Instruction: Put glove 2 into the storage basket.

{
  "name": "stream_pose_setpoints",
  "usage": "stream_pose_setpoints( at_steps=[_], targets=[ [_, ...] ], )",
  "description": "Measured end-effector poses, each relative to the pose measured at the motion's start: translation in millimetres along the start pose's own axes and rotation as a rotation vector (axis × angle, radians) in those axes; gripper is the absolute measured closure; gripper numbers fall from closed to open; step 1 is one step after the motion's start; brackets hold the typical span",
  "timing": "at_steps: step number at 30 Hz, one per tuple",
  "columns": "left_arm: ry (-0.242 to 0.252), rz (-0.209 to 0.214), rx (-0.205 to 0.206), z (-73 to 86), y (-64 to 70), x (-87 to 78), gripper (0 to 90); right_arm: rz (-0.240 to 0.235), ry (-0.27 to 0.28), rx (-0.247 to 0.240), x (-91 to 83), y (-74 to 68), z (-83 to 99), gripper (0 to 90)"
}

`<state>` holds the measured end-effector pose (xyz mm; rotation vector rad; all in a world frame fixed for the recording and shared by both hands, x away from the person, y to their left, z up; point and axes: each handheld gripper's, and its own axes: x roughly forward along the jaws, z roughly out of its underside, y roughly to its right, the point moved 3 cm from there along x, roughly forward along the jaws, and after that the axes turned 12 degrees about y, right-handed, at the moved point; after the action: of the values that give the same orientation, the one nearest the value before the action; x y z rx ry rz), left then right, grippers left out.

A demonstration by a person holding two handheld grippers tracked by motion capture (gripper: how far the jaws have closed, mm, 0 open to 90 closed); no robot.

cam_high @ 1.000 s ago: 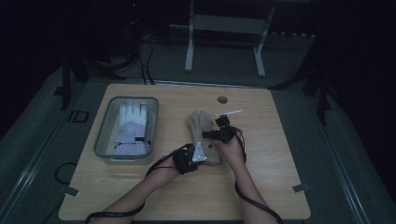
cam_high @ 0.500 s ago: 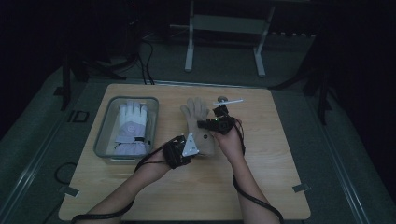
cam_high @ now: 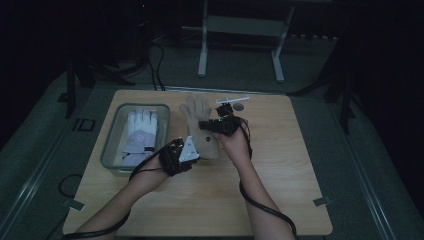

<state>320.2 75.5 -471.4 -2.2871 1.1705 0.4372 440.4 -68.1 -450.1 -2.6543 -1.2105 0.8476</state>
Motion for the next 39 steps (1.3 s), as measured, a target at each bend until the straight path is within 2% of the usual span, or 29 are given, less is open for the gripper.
stream_pose_setpoints(
  at_steps=[9, 10, 13, 17, 22, 25, 30, 35, 39],
  targets=[
    [0.011, -0.05, -0.003, 8.2, -10.3, -23.1, 80.6, -0.028, 0.019, -0.02, 14.5, -21.3, -12.1, 74.1],
    [0.009, -0.057, 0.006, 11.0, -11.6, -27.4, 80.6, -0.034, 0.016, -0.023, 17.1, -23.9, -13.2, 74.1],
    [0.006, -0.074, 0.002, 16.4, -15.7, -35.1, 80.6, -0.046, -0.001, -0.042, 28.3, -34.1, -17.3, 74.0],
    [0.0, -0.094, -0.018, 24.1, -23.6, -48.1, 80.6, -0.063, -0.026, -0.057, 41.4, -44.0, -22.9, 74.0],
    [-0.002, -0.11, -0.05, 34.2, -34.4, -64.0, 80.6, -0.085, -0.028, -0.053, 55.7, -56.3, -28.7, 74.0],
    [-0.013, -0.12, -0.069, 42.4, -40.8, -73.2, 80.6, -0.094, -0.031, -0.067, 65.9, -65.3, -30.8, 73.9],
    [-0.031, -0.148, -0.081, 55.4, -49.4, -88.6, 80.5, -0.113, -0.054, -0.085, 86.4, -80.2, -33.9, 73.9],
    [-0.043, -0.167, -0.118, 69.4, -56.9, -99.4, 80.5, -0.133, -0.07, -0.103, 108.0, -94.9, -36.0, 73.9],
    [-0.054, -0.178, -0.131, 80.4, -62.8, -105.6, 80.5, -0.14, -0.084, -0.115, 124.1, -106.0, -37.1, 73.9]
  ],
)
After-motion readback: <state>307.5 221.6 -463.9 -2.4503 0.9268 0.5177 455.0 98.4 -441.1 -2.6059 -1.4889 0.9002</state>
